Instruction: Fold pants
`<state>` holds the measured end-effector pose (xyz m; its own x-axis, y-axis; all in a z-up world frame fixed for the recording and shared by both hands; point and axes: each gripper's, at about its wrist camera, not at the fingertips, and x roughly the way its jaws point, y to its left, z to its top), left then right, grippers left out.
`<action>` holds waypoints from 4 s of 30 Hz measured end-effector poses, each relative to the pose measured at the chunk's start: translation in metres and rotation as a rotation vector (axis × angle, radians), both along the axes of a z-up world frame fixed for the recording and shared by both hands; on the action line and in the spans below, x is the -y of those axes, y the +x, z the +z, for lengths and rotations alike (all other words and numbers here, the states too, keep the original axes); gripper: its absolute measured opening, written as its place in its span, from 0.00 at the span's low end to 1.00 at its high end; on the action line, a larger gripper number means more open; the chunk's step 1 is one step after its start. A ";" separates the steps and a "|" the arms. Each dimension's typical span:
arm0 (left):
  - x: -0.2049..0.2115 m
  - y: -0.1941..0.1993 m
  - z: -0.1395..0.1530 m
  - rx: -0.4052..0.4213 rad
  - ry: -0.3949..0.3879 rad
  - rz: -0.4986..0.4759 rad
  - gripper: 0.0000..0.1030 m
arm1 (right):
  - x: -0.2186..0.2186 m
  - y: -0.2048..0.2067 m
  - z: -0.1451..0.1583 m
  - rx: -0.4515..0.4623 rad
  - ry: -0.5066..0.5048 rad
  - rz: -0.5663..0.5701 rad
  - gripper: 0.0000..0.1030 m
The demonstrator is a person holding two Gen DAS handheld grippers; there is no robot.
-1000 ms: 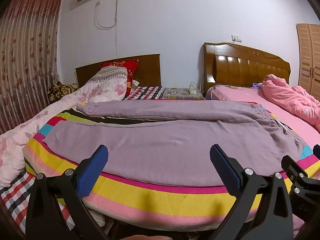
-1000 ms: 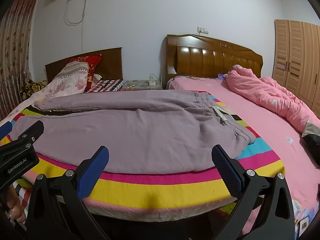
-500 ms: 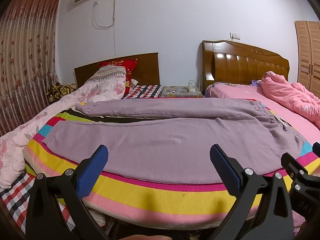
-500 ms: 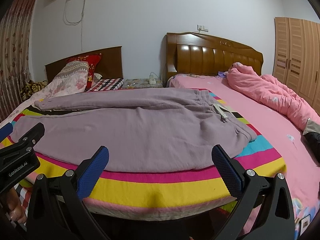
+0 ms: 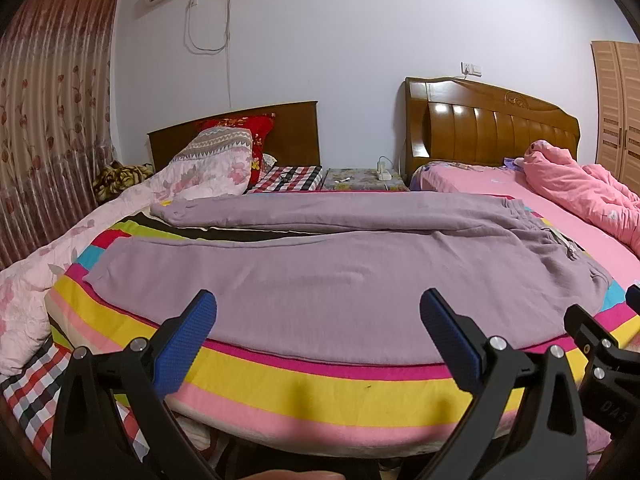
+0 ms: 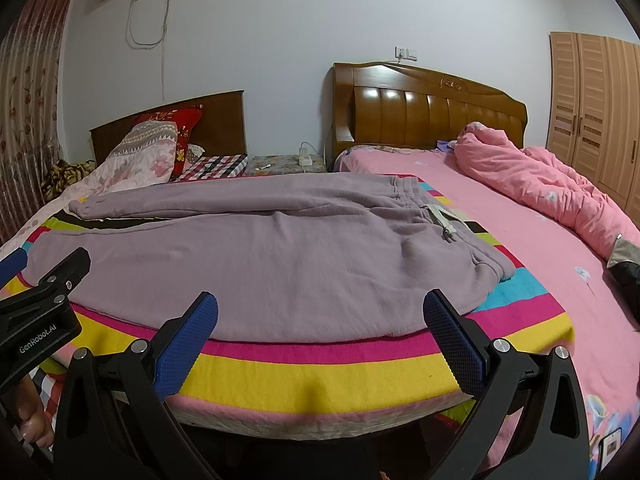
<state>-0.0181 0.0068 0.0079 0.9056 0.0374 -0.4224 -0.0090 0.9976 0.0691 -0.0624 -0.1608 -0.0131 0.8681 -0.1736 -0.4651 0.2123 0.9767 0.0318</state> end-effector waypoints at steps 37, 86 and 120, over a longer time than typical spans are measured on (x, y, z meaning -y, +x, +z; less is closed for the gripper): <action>0.014 0.300 0.041 -0.354 0.239 -0.325 0.99 | 0.244 0.260 0.049 -0.144 0.223 0.041 0.96; 0.001 0.424 0.043 -0.353 0.299 -0.880 0.07 | 0.257 0.291 0.068 -0.060 -0.193 0.548 0.24; -0.135 0.103 -0.052 -0.385 -0.646 -0.513 0.89 | 0.240 0.067 -0.071 -0.012 0.850 0.103 0.69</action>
